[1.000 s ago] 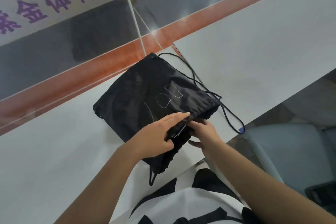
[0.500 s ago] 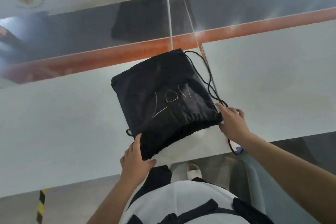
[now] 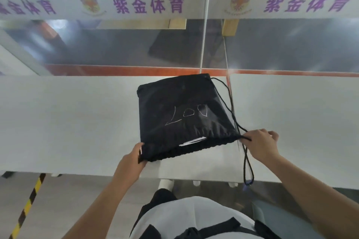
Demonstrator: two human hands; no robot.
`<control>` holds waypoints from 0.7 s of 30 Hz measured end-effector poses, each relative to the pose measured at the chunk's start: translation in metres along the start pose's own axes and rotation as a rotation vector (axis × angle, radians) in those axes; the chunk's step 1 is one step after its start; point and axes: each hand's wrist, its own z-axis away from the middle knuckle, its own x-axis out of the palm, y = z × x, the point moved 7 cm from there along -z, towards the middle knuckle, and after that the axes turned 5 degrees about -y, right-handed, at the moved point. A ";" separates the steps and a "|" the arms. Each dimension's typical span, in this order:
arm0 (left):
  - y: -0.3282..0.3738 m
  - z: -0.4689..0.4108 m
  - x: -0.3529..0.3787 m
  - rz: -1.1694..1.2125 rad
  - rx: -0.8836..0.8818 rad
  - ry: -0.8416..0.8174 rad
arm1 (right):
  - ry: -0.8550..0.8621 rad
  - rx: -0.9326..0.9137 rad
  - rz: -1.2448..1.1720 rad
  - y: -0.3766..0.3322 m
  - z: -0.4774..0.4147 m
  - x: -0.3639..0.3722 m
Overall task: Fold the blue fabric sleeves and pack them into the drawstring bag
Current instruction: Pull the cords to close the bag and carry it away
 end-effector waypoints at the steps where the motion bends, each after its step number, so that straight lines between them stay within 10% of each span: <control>1: 0.003 0.000 -0.012 0.034 -0.003 -0.026 | 0.011 -0.023 -0.006 -0.001 0.000 -0.013; 21: 0.156 0.041 -0.306 0.873 0.541 0.378 | 0.396 -0.255 -1.704 -0.048 0.025 -0.284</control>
